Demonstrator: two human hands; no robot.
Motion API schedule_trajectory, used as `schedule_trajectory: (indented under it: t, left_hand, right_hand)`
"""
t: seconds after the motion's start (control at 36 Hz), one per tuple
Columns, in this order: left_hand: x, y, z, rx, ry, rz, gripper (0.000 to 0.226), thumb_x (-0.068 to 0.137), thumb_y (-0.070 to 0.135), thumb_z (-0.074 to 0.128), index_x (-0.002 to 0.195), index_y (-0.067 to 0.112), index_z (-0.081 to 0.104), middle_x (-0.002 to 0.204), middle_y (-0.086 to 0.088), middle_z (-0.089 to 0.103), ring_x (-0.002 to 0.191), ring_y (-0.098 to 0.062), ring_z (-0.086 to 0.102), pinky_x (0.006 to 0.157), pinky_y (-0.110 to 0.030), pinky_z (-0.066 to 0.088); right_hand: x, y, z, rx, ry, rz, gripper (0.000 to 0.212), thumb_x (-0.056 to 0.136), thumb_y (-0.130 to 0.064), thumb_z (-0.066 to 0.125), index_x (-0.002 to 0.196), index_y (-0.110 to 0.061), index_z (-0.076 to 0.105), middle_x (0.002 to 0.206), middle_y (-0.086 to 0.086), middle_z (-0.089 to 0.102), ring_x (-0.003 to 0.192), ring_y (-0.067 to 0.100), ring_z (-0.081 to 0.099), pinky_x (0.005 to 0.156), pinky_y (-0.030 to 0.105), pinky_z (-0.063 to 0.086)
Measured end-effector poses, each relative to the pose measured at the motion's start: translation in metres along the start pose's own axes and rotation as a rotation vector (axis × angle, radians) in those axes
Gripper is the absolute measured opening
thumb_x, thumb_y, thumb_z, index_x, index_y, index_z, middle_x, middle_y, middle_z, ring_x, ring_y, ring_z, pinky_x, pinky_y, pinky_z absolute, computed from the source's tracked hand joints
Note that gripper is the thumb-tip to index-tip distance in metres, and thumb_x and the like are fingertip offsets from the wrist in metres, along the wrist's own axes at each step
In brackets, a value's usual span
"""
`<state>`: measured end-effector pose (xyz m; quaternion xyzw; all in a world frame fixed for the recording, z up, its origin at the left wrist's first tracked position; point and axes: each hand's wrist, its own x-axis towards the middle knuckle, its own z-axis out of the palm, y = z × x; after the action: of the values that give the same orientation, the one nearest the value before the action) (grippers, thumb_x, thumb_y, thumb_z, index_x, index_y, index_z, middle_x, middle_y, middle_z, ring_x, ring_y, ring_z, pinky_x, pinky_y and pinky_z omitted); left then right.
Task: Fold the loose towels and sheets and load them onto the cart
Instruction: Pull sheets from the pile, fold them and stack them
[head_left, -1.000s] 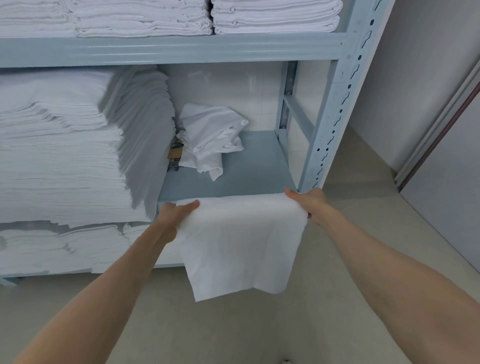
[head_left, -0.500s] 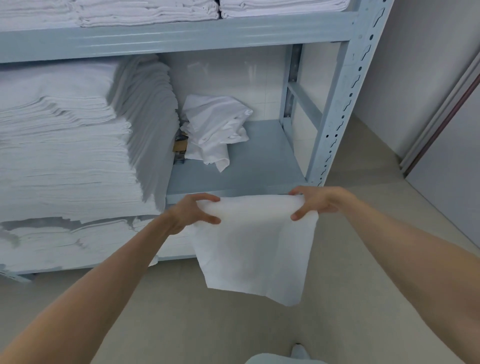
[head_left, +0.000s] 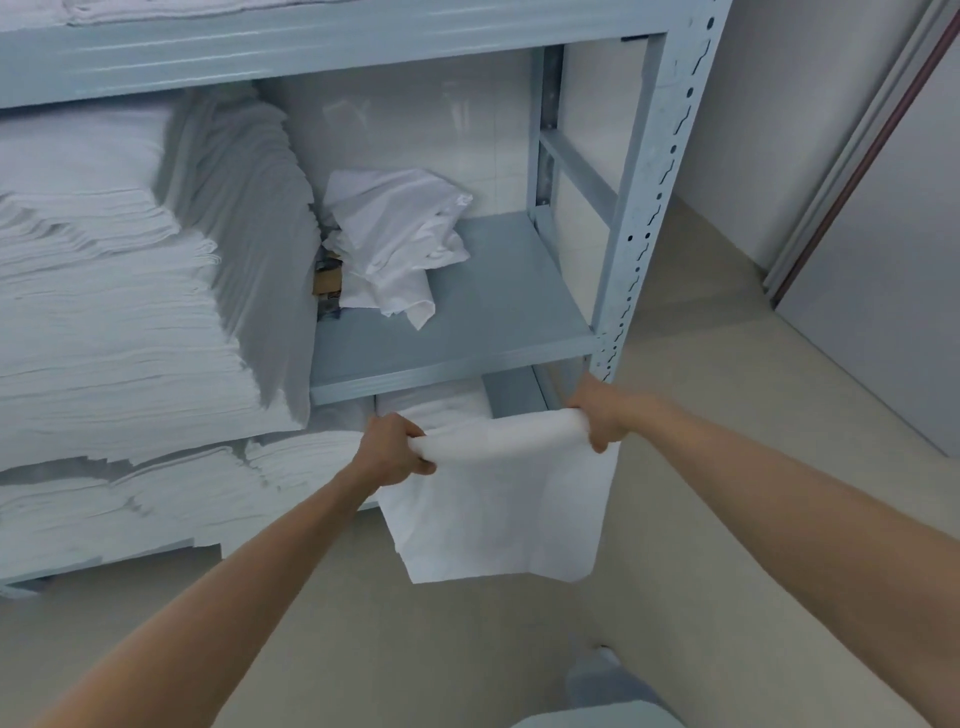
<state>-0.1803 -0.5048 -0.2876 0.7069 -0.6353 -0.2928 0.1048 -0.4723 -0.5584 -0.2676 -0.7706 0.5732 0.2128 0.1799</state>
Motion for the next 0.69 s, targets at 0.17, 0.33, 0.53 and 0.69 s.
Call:
schedule_trajectory:
  t: [0.17,0.33,0.53,0.69]
  left_hand:
    - [0.023,0.002,0.008,0.230,0.021,0.034,0.042,0.074,0.036,0.085,0.108,0.015,0.074,0.115,-0.019,0.049,0.121,-0.035,0.032,0.101,-0.032,0.031]
    - [0.055,0.013,-0.003,0.495,0.007,0.103,0.048,0.077,0.054,0.076,0.111,0.021,0.073,0.132,-0.004,0.048,0.132,-0.025,0.030,0.103,-0.037,0.024]
    - [0.098,0.027,-0.019,0.347,-0.069,0.063,0.036,0.077,0.045,0.081,0.084,0.012,0.067,0.087,-0.002,0.062,0.083,-0.025,0.059,0.067,-0.033,0.042]
    - [0.130,0.027,-0.026,0.369,-0.173,0.088,0.037,0.077,0.048,0.080,0.089,0.015,0.069,0.089,-0.002,0.063,0.083,-0.022,0.056,0.069,-0.032,0.041]
  right_hand:
    - [0.017,0.009,0.006,-0.052,-0.101,0.043,0.067,0.089,-0.010,0.070,0.146,-0.011,0.034,0.140,0.016,0.035,0.094,0.022,0.047,0.084,0.027,0.038]
    - [0.046,0.038,-0.013,0.101,-0.091,0.001,0.065,0.079,-0.007,0.076,0.134,-0.012,0.041,0.136,0.011,0.040,0.101,0.026,0.050,0.079,0.034,0.044]
    - [0.090,0.064,-0.040,0.102,-0.052,-0.080,0.050,0.081,-0.015,0.076,0.126,-0.015,0.055,0.122,0.006,0.055,0.105,0.024,0.051,0.086,0.033,0.044]
    - [0.112,0.080,-0.053,0.128,-0.063,-0.101,0.035,0.084,-0.026,0.076,0.113,-0.016,0.060,0.105,-0.001,0.053,0.096,0.021,0.052,0.088,0.036,0.046]
